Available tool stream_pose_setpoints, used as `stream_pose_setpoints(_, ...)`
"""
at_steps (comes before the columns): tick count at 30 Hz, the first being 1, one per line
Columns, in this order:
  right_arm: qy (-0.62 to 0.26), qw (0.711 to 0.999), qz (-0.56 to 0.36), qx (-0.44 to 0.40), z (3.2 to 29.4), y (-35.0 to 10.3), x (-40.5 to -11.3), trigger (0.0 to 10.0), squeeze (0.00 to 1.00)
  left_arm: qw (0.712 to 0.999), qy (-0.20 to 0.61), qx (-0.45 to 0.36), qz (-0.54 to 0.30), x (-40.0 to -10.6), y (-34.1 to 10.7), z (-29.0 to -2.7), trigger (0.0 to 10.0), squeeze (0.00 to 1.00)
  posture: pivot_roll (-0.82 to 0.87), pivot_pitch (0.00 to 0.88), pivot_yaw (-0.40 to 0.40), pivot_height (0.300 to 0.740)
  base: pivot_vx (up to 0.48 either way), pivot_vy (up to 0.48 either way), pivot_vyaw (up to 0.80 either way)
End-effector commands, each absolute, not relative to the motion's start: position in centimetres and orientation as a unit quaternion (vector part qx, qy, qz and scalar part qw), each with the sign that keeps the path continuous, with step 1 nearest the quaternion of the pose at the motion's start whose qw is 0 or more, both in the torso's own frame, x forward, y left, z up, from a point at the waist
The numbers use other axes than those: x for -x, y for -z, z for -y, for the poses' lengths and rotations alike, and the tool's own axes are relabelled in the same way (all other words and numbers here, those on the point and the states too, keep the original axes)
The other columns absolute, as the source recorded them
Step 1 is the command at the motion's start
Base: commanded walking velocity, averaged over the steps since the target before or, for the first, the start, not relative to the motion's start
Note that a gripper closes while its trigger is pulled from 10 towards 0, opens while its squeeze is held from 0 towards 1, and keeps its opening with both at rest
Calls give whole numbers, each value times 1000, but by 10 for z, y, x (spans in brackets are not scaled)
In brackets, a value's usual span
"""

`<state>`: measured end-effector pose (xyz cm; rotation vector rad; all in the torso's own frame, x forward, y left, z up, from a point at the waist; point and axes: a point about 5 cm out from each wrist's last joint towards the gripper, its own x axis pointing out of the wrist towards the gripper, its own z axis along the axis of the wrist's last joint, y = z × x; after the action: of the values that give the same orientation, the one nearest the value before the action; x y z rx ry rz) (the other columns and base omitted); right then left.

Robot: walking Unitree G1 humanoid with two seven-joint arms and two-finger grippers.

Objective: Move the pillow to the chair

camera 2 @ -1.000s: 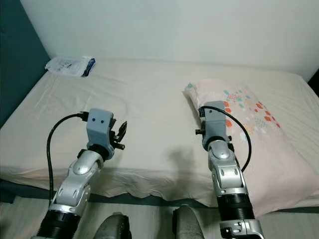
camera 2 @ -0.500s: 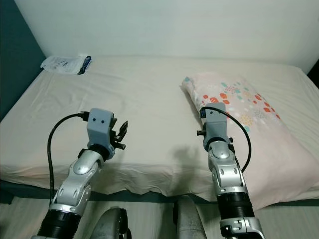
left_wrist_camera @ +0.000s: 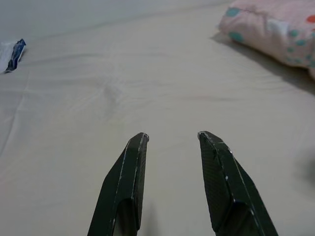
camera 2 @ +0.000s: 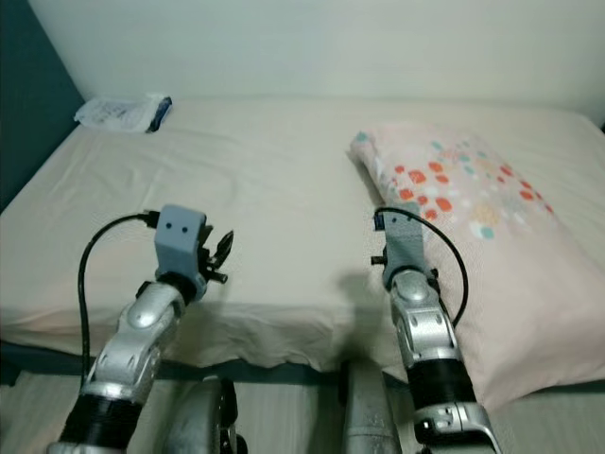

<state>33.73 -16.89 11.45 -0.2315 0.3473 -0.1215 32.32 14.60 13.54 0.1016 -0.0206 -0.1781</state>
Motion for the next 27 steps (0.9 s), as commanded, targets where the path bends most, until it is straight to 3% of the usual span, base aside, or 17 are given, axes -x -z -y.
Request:
stream_pose_setpoints(1,57,973,-186,126,168,-111,-337,10000,0,995,84,-61,3,-324,-130,-150,10000,0,-45,139,-1,596,0,0,0)
stream_pose_setpoints(8,80,958,-213,174,187,-90,-330,10000,0,993,98,-60,-4,-316,-117,-141,10000,0,-71,135,-3,596,0,0,0)
stream_pose_setpoints(16,69,968,-199,138,196,-83,-323,10000,0,993,105,-44,-9,-308,-107,-127,10000,0,-80,127,-17,596,0,0,0)
stream_pose_setpoints(22,81,985,-61,141,198,-98,-318,10000,0,995,90,-31,32,-305,-109,-124,10000,0,-91,77,-23,596,0,0,0)
stream_pose_setpoints(27,76,987,-39,136,195,-93,-315,10000,0,995,90,-27,35,-304,-107,-124,10000,0,-78,62,-27,596,0,0,0)
